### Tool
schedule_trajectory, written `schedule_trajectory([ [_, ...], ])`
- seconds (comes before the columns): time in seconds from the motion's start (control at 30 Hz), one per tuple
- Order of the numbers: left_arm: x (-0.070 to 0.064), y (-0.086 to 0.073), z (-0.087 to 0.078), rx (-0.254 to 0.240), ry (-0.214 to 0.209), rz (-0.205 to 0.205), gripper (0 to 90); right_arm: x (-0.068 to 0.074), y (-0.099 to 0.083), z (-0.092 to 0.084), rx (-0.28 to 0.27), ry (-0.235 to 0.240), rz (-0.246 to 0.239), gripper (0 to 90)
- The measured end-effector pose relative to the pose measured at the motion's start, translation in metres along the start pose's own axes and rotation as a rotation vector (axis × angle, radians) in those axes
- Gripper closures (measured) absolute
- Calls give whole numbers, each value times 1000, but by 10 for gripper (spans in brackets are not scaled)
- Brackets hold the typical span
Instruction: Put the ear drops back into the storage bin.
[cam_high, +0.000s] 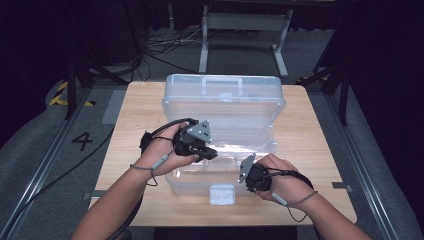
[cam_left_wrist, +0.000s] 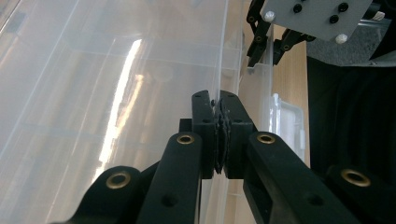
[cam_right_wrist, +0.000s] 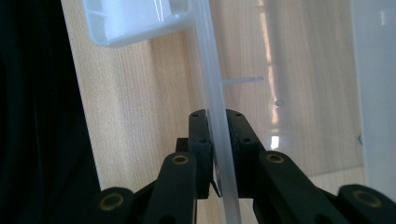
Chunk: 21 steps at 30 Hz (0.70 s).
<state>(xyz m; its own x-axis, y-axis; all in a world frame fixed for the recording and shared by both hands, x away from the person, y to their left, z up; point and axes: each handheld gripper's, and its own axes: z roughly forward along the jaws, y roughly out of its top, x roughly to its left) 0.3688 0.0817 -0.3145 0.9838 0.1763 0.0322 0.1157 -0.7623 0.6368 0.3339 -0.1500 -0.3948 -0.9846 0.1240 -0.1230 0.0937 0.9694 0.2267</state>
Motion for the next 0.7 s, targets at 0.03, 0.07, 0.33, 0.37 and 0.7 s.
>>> schedule_trajectory([
  [0.03,0,0,0,3,-3,2,866,0,0,0,1,0,-1,819],
  [0.07,0,0,0,3,-4,1,866,0,0,0,-2,2,1,818],
  [0.33,-1,0,1,8,-5,4,867,0,0,0,-4,-1,2,815],
  [0.37,-1,0,1,9,-7,4,867,0,0,0,-5,-1,0,813],
  [0.7,0,0,1,9,-11,1,867,1,-1,-9,-29,2,11,803],
])
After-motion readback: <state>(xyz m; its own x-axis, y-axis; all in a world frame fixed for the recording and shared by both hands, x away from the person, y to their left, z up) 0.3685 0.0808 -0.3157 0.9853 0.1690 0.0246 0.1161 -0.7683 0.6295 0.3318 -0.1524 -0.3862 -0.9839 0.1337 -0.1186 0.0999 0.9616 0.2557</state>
